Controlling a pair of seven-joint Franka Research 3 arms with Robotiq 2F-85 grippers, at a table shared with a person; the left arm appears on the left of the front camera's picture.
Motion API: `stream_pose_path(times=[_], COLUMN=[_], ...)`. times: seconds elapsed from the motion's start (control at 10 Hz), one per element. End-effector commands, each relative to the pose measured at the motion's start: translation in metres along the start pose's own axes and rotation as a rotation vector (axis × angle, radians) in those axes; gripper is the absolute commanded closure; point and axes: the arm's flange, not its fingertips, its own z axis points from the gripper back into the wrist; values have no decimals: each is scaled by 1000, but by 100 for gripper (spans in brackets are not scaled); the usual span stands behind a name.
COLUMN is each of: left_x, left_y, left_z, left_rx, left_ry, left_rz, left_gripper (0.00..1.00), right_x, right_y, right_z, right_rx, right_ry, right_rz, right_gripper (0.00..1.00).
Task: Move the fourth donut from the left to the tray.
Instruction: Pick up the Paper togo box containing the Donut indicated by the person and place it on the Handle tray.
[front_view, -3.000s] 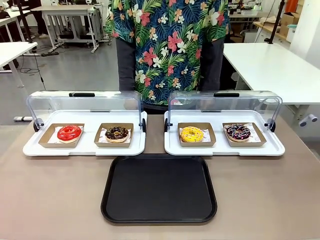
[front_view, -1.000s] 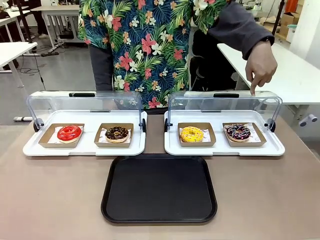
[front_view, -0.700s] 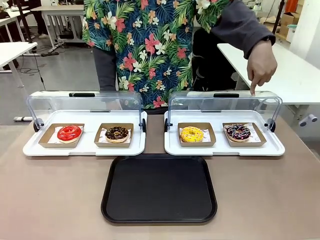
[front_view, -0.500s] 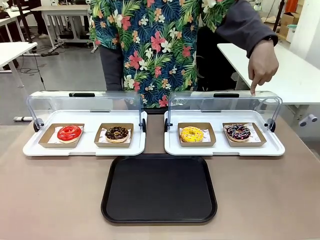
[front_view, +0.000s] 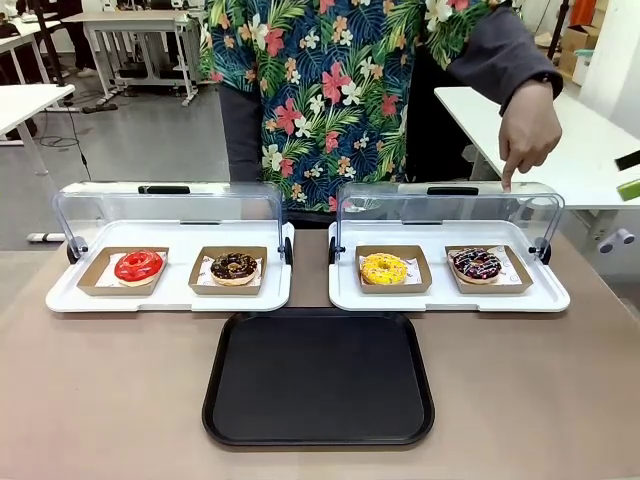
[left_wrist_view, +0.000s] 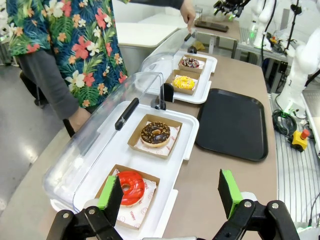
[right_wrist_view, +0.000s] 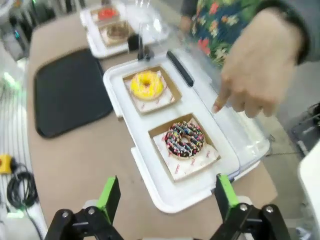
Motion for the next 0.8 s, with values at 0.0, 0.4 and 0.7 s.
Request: stream_pose_path(times=[0.0,0.4,0.7], left_x=[2,2,2], left_y=[0,0,0], left_z=[1,1,1], left_rx=[-4,-4,-4], left_ry=[-4,-4,-4], left_rz=[-6,-6,-6], left_gripper=[0,0,0], right_x=[0,-4,-10], right_y=[7,28,45], right_z=[-29,-88,-104], right_rx=[2,52,119], right_ry=[200,443,402], right_rz=[136,325,314], right_gripper=[0,0,0])
